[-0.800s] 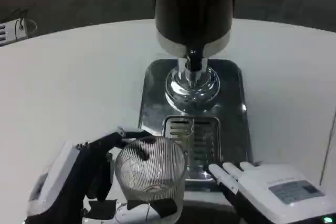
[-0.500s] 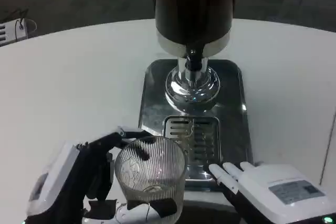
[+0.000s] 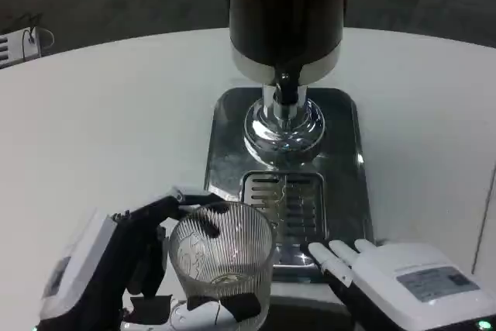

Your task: Grasp the cup under the faucet to collect the drink, then remove the cup.

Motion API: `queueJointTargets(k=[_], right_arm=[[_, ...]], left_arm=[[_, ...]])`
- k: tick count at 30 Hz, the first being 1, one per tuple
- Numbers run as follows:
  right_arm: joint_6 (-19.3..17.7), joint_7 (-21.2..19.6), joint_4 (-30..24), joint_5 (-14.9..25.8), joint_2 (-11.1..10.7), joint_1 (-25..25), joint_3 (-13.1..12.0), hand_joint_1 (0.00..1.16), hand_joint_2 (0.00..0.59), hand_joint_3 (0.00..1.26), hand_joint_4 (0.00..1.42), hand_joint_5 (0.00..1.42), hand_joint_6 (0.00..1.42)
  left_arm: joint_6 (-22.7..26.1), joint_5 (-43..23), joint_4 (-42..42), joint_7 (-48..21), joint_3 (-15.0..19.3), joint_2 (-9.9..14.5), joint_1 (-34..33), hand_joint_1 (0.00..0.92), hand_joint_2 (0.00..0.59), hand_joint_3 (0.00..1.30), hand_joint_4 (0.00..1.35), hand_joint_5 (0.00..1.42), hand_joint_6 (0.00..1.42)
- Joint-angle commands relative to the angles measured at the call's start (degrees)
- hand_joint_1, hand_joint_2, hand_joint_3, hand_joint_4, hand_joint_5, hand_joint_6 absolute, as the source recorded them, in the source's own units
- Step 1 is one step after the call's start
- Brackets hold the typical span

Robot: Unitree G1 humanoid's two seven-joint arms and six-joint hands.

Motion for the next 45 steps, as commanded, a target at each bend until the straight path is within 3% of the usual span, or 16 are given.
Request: queueJointTargets(k=[1, 29, 39, 45], right_arm=[[0.2, 0.5, -0.9, 0.0, 0.1, 0.1, -0.2, 0.53, 0.454, 0.0, 0.0, 0.0, 0.0], [-0.2, -0.3, -1.0, 0.8, 0.2, -0.2, -2.1, 0.53, 0.454, 0.0, 0.0, 0.0, 0.0], [-0.9, -1.2, -1.0, 0.7, 1.2, 0.0, -2.8, 0.53, 0.458, 0.0, 0.0, 0.0, 0.0], [-2.4, -2.1, -1.0, 1.9, 1.8, 1.0, -4.4, 0.52, 0.459, 0.0, 0.0, 0.0, 0.0]], left_arm=[[-0.9, -1.4, 0.2, -0.2, 0.2, 0.1, -0.2, 0.59, 0.0, 1.01, 1.16, 1.34, 1.42], [-0.1, 0.6, 6.7, 1.2, -0.7, -1.0, -6.8, 0.59, 0.0, 1.01, 1.16, 1.34, 1.42], [-0.4, 4.4, 14.7, 4.2, -2.3, -1.4, -15.1, 0.59, 0.0, 1.01, 1.16, 1.34, 1.42], [0.1, 8.5, 23.9, 8.2, -4.3, -1.4, -24.3, 0.59, 0.0, 1.01, 1.16, 1.34, 1.42]])
